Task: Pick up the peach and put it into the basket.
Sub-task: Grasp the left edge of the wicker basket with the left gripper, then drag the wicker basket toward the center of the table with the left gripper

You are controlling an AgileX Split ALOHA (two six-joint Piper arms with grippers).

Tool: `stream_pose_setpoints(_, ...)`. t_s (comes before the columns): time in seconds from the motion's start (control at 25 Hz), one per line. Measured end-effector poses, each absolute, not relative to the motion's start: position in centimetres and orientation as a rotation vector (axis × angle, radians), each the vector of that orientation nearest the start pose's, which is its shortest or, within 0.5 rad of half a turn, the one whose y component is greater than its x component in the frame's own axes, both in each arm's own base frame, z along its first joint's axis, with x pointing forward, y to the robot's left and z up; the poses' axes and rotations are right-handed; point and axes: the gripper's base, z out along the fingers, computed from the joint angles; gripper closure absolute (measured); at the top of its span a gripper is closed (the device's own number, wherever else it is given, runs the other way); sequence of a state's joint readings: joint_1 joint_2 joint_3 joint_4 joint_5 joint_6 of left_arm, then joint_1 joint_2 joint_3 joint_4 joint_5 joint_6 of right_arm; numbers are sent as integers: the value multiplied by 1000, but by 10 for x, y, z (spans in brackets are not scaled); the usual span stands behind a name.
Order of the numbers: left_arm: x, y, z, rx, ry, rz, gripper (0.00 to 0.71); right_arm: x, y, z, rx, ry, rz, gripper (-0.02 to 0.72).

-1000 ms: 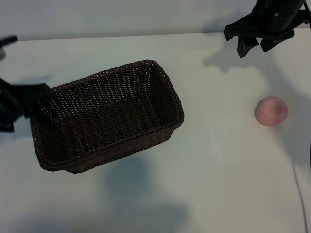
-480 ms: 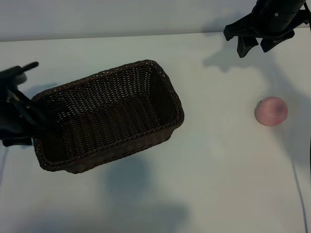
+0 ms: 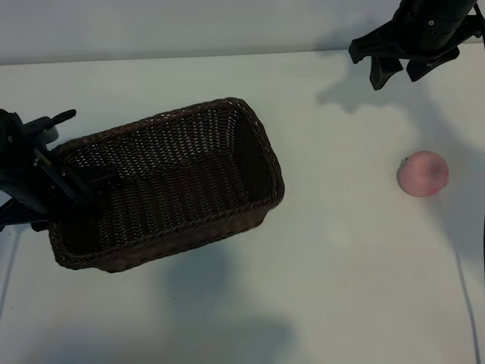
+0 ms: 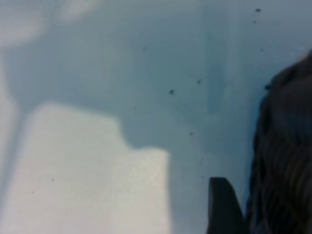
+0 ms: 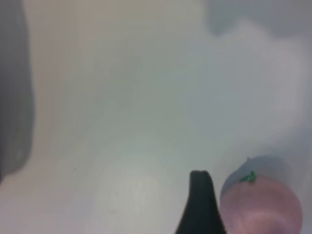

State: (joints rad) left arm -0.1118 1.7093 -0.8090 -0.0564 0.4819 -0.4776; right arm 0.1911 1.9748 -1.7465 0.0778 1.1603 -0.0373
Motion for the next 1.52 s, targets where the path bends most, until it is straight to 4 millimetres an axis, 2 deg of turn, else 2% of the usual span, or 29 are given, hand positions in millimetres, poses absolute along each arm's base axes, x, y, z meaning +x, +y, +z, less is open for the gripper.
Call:
stream_pose_setpoints(0.28, 289, -36, 144, -581, 2809, -178, 295, 413, 87, 266, -297, 2860, 138, 176)
stream_pose_setpoints(0.52, 300, -43, 158, -521, 2746, -334, 295, 413, 87, 266, -297, 2860, 138, 176)
stream_pose_setpoints(0.56, 303, -45, 161, -523, 2730, -369, 324, 413, 87, 266, -297, 2860, 138, 176)
stream_pose_setpoints(0.6, 307, -46, 165, -500, 2715, -395, 323, 413, 87, 266, -297, 2860, 138, 176)
stream_pose_setpoints(0.64, 310, -48, 169, -484, 2701, -425, 365, 413, 87, 266, -297, 2860, 138, 176)
stream_pose_setpoints(0.68, 313, -50, 172, -478, 2686, -457, 456, 413, 87, 266, -297, 2860, 138, 176)
stream_pose_setpoints(0.72, 315, -52, 175, -432, 2687, -471, 498, 413, 87, 266, -297, 2860, 138, 176)
stream_pose_setpoints(1.08, 338, -62, 208, -328, 2605, -590, 498, 413, 87, 267, -296, 2860, 141, 176)
stream_pose_setpoints(1.24, 356, -67, 218, -240, 2617, -620, 498, 413, 87, 267, -296, 2860, 142, 176)
stream_pose_setpoints(1.52, 398, -77, 208, -88, 2690, -653, 498, 413, 87, 266, -296, 2861, 142, 176)
